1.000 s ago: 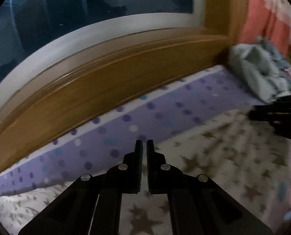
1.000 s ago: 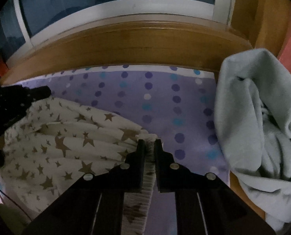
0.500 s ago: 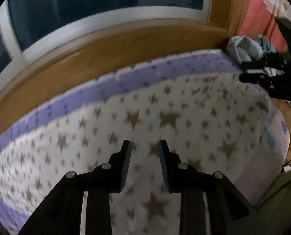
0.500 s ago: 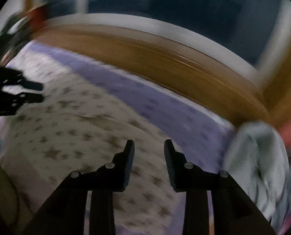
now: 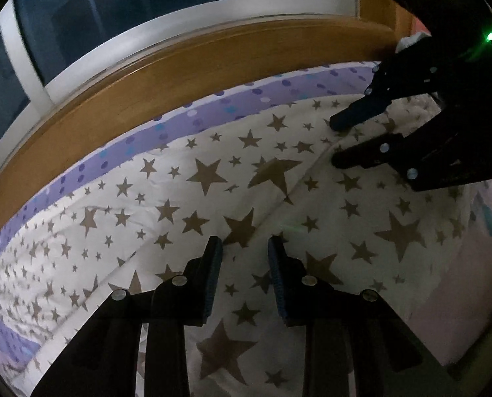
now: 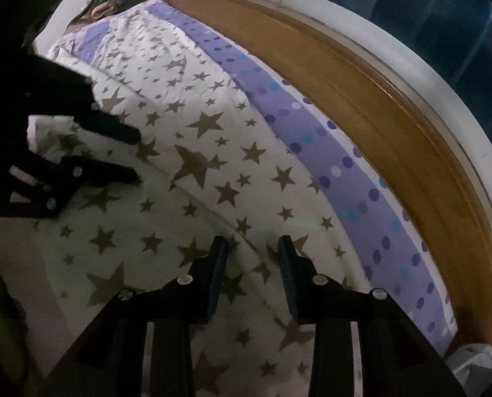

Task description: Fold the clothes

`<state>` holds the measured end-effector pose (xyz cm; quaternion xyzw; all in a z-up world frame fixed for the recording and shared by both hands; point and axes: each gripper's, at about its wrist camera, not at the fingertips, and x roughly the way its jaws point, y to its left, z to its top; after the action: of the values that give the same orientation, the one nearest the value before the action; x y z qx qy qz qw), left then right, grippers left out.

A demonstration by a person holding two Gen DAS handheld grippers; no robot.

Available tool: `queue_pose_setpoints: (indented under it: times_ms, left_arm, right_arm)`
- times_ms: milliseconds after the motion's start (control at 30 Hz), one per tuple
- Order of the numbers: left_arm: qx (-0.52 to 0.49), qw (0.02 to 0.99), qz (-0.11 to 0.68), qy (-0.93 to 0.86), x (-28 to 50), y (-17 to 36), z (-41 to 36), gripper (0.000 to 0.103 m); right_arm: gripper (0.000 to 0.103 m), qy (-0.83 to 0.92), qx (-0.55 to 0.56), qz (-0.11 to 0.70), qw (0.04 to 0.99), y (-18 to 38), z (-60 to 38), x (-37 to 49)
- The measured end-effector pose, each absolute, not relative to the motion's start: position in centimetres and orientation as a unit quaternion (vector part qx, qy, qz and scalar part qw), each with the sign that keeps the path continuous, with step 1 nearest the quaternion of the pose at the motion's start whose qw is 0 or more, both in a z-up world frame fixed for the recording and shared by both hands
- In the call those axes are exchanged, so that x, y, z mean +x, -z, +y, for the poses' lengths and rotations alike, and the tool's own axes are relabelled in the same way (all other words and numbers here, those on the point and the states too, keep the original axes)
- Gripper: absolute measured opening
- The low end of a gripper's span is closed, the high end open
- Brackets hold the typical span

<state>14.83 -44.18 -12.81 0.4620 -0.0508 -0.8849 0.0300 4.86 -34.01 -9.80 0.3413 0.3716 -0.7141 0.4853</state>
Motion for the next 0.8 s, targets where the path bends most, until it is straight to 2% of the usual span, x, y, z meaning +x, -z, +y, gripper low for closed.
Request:
queue_pose_setpoints:
  times_ms: [400, 600, 800]
  left_arm:
    - [0.460, 0.049, -0.046, 0.885, 14.5, 12.9, -44.9, 0.029]
    - [0.459, 0.044, -0.029, 0.887, 14.1, 12.9, -45.5, 0.030]
    - [0.448, 0.055, -0.046, 0.891, 14.4, 13.0, -45.2, 0.030]
  right_arm:
    - [0.032, 0.714, 0.334, 0.332, 0.518, 9.4, -34.1, 4.6]
    - [0.032, 0.721, 0.343, 0.316, 0.512, 9.8, -34.7, 4.1]
    - [0.031, 0.741, 0.345, 0.277, 0.505, 10.1, -37.2, 3.5]
